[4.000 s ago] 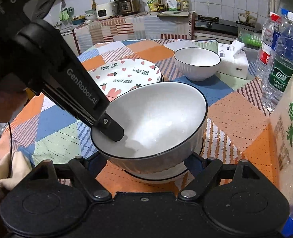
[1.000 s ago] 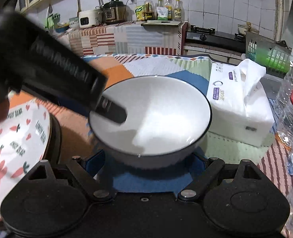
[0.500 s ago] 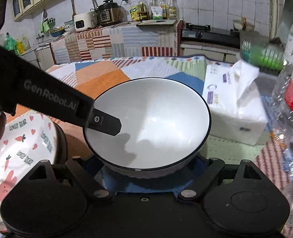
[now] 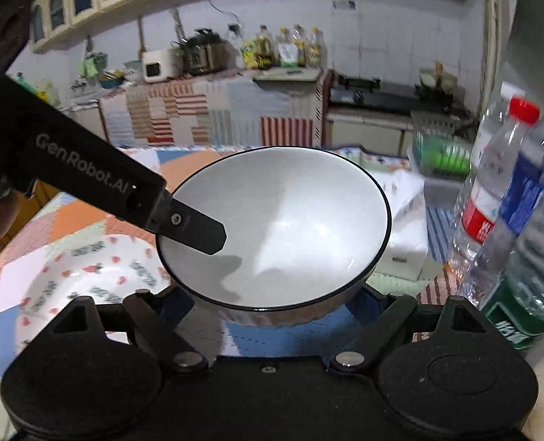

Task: Organize plates and bowls
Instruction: 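Lift the last bowl with both tools and carry it over the nested bowls, then lower the bowl into the nested bowls with both tools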

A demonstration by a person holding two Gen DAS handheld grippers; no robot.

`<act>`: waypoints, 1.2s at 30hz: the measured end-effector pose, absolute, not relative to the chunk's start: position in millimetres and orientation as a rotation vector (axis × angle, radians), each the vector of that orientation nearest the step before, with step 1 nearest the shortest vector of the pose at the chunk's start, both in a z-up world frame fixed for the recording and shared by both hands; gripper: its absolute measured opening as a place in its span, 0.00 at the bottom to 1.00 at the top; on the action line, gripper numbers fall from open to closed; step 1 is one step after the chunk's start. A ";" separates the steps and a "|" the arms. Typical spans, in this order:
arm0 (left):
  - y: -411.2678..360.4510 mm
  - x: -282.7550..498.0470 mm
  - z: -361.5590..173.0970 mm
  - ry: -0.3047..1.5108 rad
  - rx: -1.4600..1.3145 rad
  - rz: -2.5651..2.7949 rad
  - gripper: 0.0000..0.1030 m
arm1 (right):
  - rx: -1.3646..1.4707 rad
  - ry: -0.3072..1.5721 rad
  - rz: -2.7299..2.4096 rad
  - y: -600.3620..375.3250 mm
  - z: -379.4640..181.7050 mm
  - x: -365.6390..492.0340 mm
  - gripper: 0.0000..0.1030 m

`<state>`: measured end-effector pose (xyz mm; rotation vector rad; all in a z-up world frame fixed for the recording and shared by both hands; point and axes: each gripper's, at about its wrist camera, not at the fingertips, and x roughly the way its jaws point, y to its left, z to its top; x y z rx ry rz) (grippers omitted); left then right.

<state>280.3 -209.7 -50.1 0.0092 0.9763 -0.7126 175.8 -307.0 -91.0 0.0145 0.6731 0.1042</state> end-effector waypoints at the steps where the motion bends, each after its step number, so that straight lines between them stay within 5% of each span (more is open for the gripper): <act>1: -205.6 274.8 -43.1 0.969 0.008 -0.721 0.20 | 0.020 0.664 0.118 -306.1 -85.9 170.0 0.88; 14: -160.4 213.3 -7.3 1.051 -0.016 -0.743 0.19 | -0.079 0.601 0.303 -288.6 -30.9 99.6 0.88; 36: -140.2 163.0 -72.3 1.340 0.001 -0.729 0.19 | -0.078 0.805 0.433 -274.2 -68.4 41.2 0.88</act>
